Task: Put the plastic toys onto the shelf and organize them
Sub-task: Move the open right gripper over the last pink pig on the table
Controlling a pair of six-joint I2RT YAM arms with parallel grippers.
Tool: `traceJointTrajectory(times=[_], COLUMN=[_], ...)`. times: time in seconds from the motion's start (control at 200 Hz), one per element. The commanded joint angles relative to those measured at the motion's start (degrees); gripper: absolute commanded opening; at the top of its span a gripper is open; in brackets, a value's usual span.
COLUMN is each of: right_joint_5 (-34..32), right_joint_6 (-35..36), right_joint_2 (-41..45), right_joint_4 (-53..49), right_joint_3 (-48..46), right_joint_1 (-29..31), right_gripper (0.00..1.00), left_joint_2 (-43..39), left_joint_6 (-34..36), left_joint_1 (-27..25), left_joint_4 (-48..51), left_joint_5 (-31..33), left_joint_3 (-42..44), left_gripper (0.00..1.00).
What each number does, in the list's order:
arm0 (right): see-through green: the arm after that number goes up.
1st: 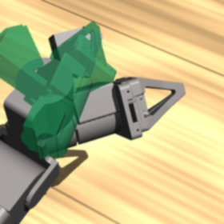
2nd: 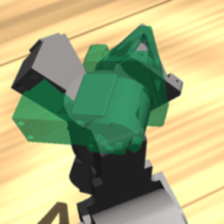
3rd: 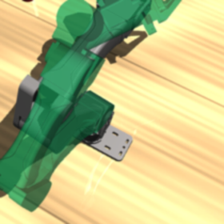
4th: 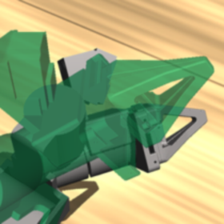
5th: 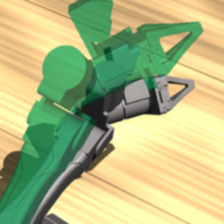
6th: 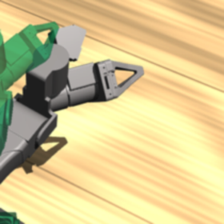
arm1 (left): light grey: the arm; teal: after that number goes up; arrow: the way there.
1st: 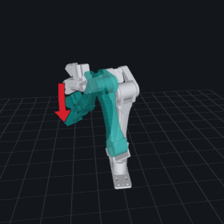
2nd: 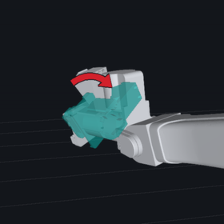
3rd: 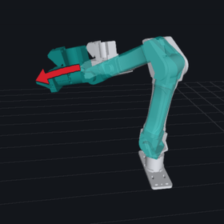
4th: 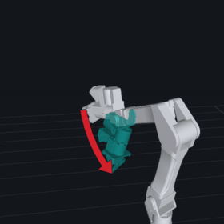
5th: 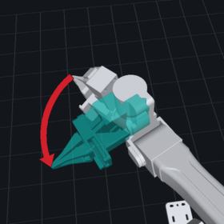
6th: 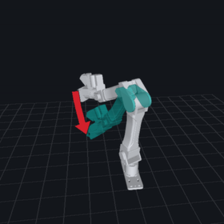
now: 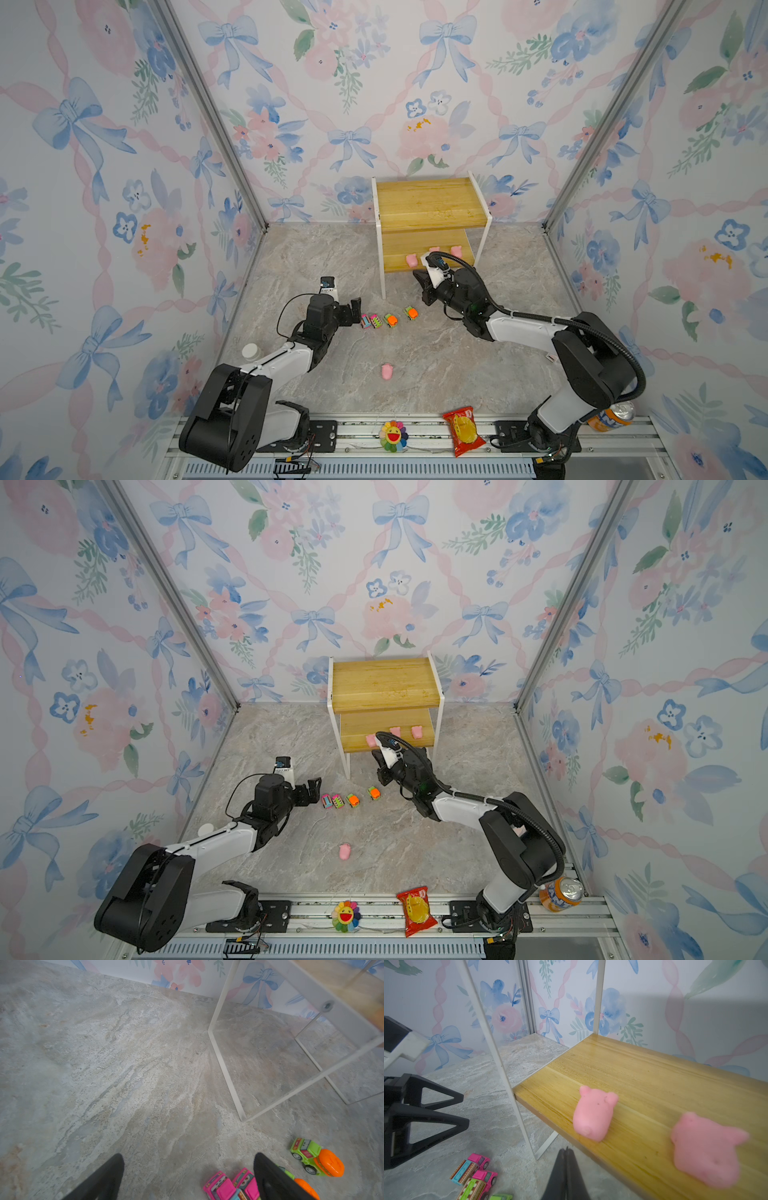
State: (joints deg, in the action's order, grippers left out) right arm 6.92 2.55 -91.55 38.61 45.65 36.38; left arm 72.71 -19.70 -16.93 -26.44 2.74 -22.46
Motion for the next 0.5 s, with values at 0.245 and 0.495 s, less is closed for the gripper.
traceJointTrajectory(times=[0.245,0.495], right_joint_5=[-1.2,-4.3], right_joint_6=[-0.2,-9.1], right_joint_2=[17.7,24.5], right_joint_4=[-26.1,-34.6], right_joint_3=[-10.2,-18.3], right_joint_1=[7.5,17.6], right_gripper=[0.49,0.53], left_joint_2=[-0.7,-1.3], left_joint_6=[0.6,0.8], left_joint_1=[-0.4,-0.3], left_joint_4=[0.3,0.6], left_joint_5=[-0.1,-0.4], left_joint_3=[0.2,0.5], left_gripper=[0.98,0.98])
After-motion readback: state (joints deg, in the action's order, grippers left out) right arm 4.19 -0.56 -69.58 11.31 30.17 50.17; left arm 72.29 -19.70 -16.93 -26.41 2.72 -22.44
